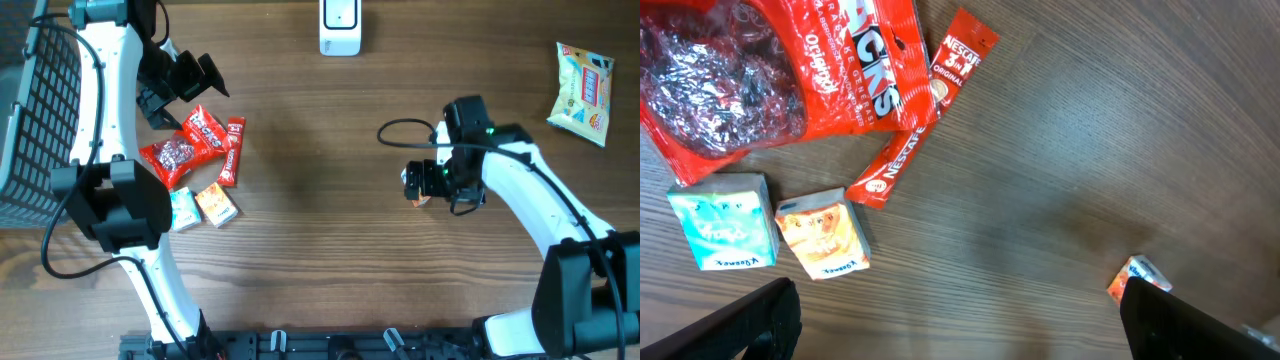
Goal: Scan the item barcode
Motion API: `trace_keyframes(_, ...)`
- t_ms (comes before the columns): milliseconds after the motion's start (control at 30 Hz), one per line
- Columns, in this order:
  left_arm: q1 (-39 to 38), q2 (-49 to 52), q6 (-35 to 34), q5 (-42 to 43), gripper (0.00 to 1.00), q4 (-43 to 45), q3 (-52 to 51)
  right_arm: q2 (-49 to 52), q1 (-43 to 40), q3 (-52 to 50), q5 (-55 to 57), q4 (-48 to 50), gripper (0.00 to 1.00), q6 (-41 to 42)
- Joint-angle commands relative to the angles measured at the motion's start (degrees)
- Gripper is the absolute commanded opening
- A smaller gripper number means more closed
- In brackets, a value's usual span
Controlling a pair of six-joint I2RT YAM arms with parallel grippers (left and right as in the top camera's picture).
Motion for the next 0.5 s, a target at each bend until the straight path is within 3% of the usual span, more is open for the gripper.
trace_keyframes(0,-0.22,-0.61,0.28,-0.55,1.00,0.28,0.50,-1.01,-0.07,-3.02,-2.80,3.39,0.87,1.03)
trace_keyframes(400,-0.22,-0.61,0.28,-0.55,1.00,0.50,0.50,-1.01,-0.07,-6.69,-2.51,7.41,0.83,-3.61)
trace_keyframes(433,-0.22,-0.61,0.28,-0.55,1.00,0.50,0.50,-1.01,-0.07,-6.69,-2.51,7.45,0.80,-3.58)
trace_keyframes(467,-0.22,-0.61,0.28,-0.55,1.00,0.52,0.50,-1.01,-0.07,-6.69,-2.56,7.61,0.65,-3.39)
